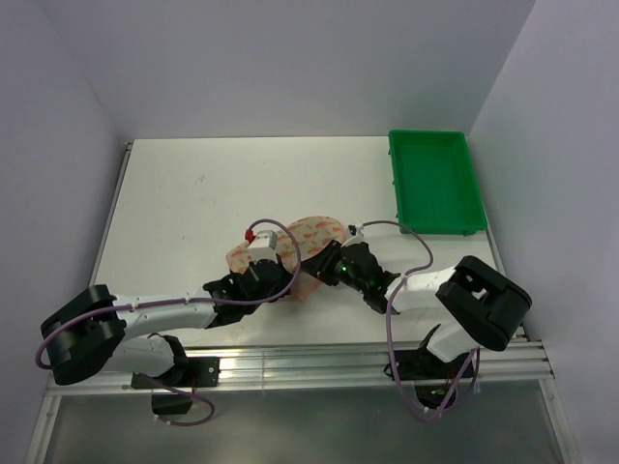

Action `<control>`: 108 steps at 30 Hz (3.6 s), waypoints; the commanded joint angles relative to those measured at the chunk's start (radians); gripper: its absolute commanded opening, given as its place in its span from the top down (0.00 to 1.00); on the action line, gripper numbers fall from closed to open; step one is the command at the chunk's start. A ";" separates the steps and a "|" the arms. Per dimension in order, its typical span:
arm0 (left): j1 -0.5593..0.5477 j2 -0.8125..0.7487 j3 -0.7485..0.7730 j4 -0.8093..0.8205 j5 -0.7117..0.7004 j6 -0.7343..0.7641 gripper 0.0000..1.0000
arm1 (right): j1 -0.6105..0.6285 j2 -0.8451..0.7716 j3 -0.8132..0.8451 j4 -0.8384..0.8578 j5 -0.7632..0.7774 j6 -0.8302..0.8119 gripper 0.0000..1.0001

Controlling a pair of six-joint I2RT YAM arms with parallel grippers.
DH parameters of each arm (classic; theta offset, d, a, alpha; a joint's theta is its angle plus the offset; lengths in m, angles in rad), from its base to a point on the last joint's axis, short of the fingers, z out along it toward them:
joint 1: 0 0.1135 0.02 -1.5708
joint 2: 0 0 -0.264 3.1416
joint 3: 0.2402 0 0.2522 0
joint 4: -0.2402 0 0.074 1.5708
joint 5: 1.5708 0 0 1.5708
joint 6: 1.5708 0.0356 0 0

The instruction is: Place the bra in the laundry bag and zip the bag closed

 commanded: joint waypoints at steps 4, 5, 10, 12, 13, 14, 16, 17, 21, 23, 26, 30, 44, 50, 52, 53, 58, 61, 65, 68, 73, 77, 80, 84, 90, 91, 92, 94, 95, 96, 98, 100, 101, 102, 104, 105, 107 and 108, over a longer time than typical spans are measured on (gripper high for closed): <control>0.002 -0.033 -0.042 -0.003 -0.014 0.020 1.00 | -0.022 -0.017 0.001 0.067 0.083 0.008 0.90; 0.002 -0.042 -0.050 -0.011 -0.020 0.020 1.00 | -0.030 -0.019 -0.011 0.065 0.089 0.005 0.92; 0.002 -0.074 -0.044 -0.068 -0.072 0.034 1.00 | -0.061 -0.017 -0.031 0.064 0.080 -0.019 0.93; 0.002 -0.080 -0.029 -0.071 -0.068 0.062 0.80 | -0.059 -0.002 -0.010 0.045 0.034 -0.045 0.87; 0.002 -0.085 -0.007 -0.072 -0.066 0.074 0.70 | -0.056 0.007 0.012 0.029 0.020 -0.056 0.84; 0.002 -0.089 0.007 -0.086 -0.068 0.085 0.46 | -0.053 0.013 0.022 0.016 -0.013 -0.067 0.72; 0.002 -0.118 0.048 -0.107 -0.072 0.115 0.31 | -0.053 0.012 0.027 0.002 -0.030 -0.094 0.59; 0.002 -0.137 0.059 -0.133 -0.075 0.125 0.25 | -0.053 0.001 0.026 -0.011 -0.035 -0.108 0.47; 0.002 -0.252 0.103 -0.225 -0.117 0.162 0.20 | -0.050 -0.115 0.053 -0.175 -0.034 -0.246 0.31; 0.005 -0.330 0.126 -0.268 -0.158 0.174 0.20 | -0.047 -0.160 0.099 -0.298 -0.058 -0.312 0.31; 0.023 -0.434 0.156 -0.357 -0.221 0.180 0.22 | -0.021 -0.159 0.202 -0.464 -0.084 -0.449 0.38; 0.051 -0.562 0.202 -0.452 -0.284 0.185 0.30 | 0.056 -0.064 0.390 -0.645 -0.054 -0.627 0.51; 0.060 -0.950 0.419 -0.721 -0.545 0.139 0.31 | 0.359 0.423 1.004 -0.817 0.281 -1.103 0.37; 0.060 -0.965 0.430 -0.839 -0.552 0.073 0.32 | 0.398 0.530 1.115 -0.886 0.446 -1.156 0.46; 0.060 -0.976 0.415 -0.832 -0.549 0.071 0.32 | 0.406 0.547 1.130 -0.892 0.504 -1.161 0.50; 0.060 -0.980 0.412 -0.825 -0.548 0.077 0.32 | 0.407 0.562 1.138 -0.897 0.520 -1.191 0.51; 0.060 -0.973 0.407 -0.807 -0.554 0.091 0.32 | 0.415 0.611 1.176 -0.932 0.549 -1.210 0.59; 0.060 -0.959 0.406 -0.818 -0.559 0.082 0.32 | 0.415 0.635 1.190 -0.943 0.565 -1.216 0.62; 0.060 -0.961 0.389 -0.816 -0.563 0.071 0.33 | 0.415 0.641 1.195 -0.932 0.598 -1.214 0.82; 0.060 -0.968 0.375 -0.818 -0.559 0.051 0.33 | 0.413 0.621 1.196 -0.926 0.635 -1.184 0.96; 0.060 -0.953 0.311 -0.763 -0.488 0.019 0.35 | 0.398 0.468 1.123 -0.834 0.634 -1.104 1.00; 0.060 -0.864 0.175 -0.652 -0.438 0.013 0.41 | 0.363 0.308 0.985 -0.748 0.634 -1.053 1.00; 0.062 -0.775 0.105 -0.563 -0.399 -0.033 0.44 | 0.295 0.173 0.861 -0.668 0.566 -0.994 1.00; 0.063 -0.749 0.068 -0.474 -0.315 -0.052 0.48 | 0.163 0.018 0.744 -0.605 0.395 -0.885 1.00; 0.066 -0.767 0.019 -0.398 -0.209 -0.082 0.45 | 0.019 -0.085 0.684 -0.545 0.203 -0.774 1.00; 0.068 -0.763 0.018 -0.375 -0.194 -0.078 0.43 | 0.016 -0.091 0.685 -0.553 0.200 -0.773 1.00; 0.068 -0.758 0.018 -0.352 -0.180 -0.076 0.41 | 0.016 -0.096 0.684 -0.554 0.197 -0.768 1.00; 0.079 -0.703 0.011 -0.277 -0.154 -0.073 0.36 | 0.013 -0.112 0.661 -0.538 0.172 -0.748 1.00; 0.085 -0.682 0.010 -0.219 -0.144 -0.059 0.38 | 0.013 -0.126 0.653 -0.532 0.158 -0.742 1.00; 0.095 -0.656 0.008 -0.195 -0.134 -0.055 0.40 | 0.013 -0.132 0.647 -0.525 0.161 -0.737 1.00; 0.149 -0.582 0.021 -0.174 -0.099 -0.058 0.43 | 0.011 -0.137 0.641 -0.525 0.173 -0.733 1.00; 0.204 -0.548 0.019 -0.120 -0.013 -0.070 0.48 | 0.005 -0.146 0.636 -0.527 0.170 -0.731 1.00; 0.256 -0.536 0.005 -0.099 0.021 -0.075 0.49 | 0.005 -0.151 0.630 -0.525 0.169 -0.730 1.00; 0.282 -0.534 -0.004 -0.054 0.056 -0.091 0.53 | 0.004 -0.160 0.629 -0.524 0.170 -0.728 1.00; 0.333 -0.528 -0.031 -0.019 0.135 -0.105 0.58 | -0.001 -0.166 0.621 -0.521 0.161 -0.723 1.00; 0.344 -0.525 -0.036 -0.008 0.150 -0.116 0.60 | -0.002 -0.172 0.618 -0.516 0.157 -0.720 1.00; 0.353 -0.508 -0.047 0.015 0.179 -0.122 0.60 | -0.004 -0.175 0.615 -0.516 0.147 -0.717 1.00; 0.356 -0.499 -0.050 0.026 0.188 -0.122 0.59 | -0.004 -0.177 0.612 -0.515 0.143 -0.714 1.00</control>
